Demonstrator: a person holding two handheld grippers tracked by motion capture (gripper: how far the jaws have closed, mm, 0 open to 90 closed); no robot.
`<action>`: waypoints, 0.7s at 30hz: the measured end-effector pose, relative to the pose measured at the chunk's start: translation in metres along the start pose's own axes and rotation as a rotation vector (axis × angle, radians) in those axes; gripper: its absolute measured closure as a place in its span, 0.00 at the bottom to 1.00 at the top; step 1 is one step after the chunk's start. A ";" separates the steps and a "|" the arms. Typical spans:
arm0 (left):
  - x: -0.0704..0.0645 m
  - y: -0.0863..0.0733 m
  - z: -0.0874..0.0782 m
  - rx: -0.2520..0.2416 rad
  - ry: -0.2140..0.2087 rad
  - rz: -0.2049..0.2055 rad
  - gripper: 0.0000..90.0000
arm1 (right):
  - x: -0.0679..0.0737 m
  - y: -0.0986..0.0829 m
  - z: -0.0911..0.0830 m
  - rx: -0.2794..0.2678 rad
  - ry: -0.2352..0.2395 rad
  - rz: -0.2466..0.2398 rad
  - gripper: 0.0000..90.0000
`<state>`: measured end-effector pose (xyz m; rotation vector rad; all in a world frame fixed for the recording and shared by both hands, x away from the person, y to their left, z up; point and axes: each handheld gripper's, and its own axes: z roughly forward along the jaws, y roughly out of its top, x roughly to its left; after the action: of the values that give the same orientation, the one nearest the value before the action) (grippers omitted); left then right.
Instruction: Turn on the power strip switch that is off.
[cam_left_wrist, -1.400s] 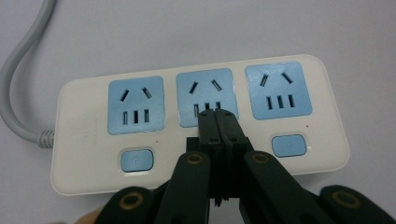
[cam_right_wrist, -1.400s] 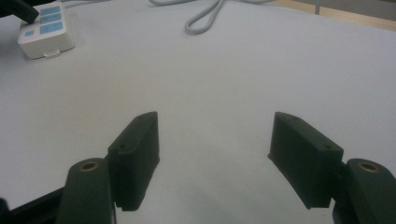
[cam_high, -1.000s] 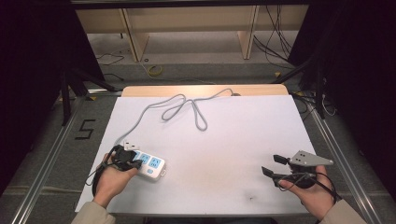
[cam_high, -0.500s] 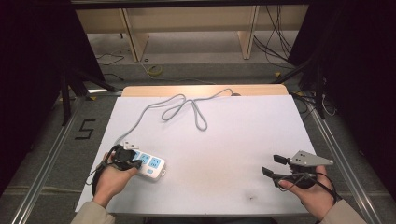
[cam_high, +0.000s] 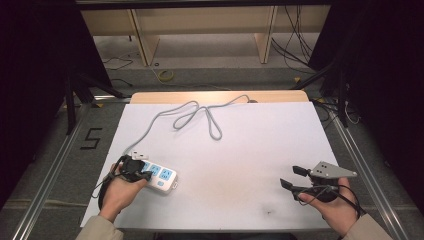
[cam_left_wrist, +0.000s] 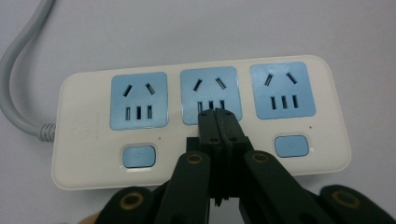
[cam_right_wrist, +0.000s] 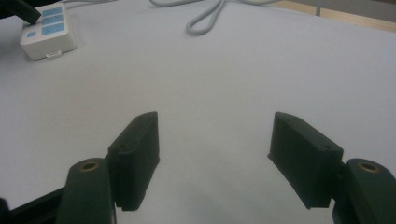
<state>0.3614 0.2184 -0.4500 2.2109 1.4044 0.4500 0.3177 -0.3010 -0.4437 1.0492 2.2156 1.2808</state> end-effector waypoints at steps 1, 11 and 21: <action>0.000 0.000 0.000 -0.002 0.001 -0.003 1.00 | 0.000 0.000 0.000 -0.001 0.000 -0.001 0.37; 0.006 -0.004 -0.001 -0.001 0.007 -0.028 1.00 | 0.000 0.000 0.000 -0.001 0.003 0.000 0.37; 0.005 -0.003 -0.001 -0.022 -0.023 -0.036 1.00 | 0.000 0.000 0.002 0.004 0.004 -0.002 0.37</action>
<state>0.3606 0.2244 -0.4511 2.1628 1.4187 0.4237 0.3191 -0.2993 -0.4445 1.0463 2.2228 1.2784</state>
